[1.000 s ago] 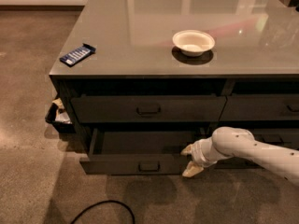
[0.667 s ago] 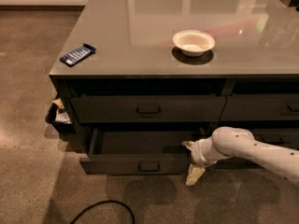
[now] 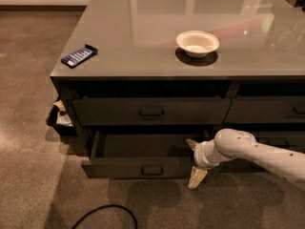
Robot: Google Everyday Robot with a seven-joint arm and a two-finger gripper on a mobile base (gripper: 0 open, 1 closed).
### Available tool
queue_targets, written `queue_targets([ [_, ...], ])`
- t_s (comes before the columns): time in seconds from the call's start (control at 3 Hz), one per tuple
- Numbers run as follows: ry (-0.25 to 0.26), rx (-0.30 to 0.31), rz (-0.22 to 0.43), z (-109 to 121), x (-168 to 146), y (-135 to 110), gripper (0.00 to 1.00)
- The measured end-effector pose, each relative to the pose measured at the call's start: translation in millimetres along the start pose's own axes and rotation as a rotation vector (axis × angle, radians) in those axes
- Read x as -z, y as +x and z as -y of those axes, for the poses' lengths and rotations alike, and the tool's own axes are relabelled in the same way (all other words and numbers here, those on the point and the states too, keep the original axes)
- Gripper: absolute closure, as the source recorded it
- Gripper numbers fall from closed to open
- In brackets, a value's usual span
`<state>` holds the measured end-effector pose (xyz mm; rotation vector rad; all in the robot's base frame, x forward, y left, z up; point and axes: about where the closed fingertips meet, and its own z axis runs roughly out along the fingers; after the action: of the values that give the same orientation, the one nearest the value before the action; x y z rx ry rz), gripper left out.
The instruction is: Open middle drawer
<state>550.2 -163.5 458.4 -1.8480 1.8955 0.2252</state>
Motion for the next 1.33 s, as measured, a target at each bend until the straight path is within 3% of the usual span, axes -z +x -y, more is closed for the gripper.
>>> queue_targets([
  [0.33, -0.017, -0.051, -0.004, 6.4, -14.7, 18.2, 0.00],
  [0.67, -0.039, -0.089, -0.019, 4.5, -21.6, 33.5, 0.16],
  [1.33, -0.101, -0.115, -0.056, -12.8, -20.8, 51.5, 0.62],
])
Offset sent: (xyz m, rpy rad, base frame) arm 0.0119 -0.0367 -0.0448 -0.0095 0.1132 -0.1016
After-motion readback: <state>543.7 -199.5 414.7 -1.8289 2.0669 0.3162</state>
